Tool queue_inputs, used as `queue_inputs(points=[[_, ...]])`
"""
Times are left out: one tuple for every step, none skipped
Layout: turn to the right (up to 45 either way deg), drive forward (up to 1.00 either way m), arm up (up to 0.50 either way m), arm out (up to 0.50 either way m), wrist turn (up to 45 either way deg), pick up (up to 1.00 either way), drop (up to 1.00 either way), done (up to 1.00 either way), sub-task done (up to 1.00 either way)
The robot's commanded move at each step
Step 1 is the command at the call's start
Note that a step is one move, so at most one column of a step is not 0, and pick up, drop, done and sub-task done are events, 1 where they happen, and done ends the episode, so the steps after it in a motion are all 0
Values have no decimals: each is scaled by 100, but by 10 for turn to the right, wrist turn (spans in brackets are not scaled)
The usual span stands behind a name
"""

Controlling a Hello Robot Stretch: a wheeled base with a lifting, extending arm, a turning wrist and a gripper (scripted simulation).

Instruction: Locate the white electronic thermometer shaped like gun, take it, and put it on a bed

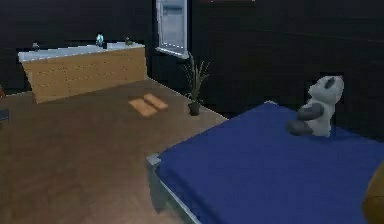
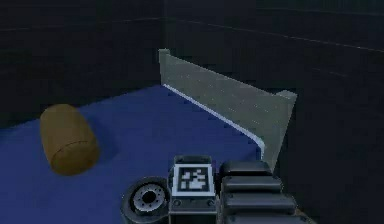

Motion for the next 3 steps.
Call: queue_inputs(points=[[450,0,0,0,0,0,0,0,0],[450,0,0,0,0,0,0,0,0],[120,0,0,0,0,0,0,0,0]])
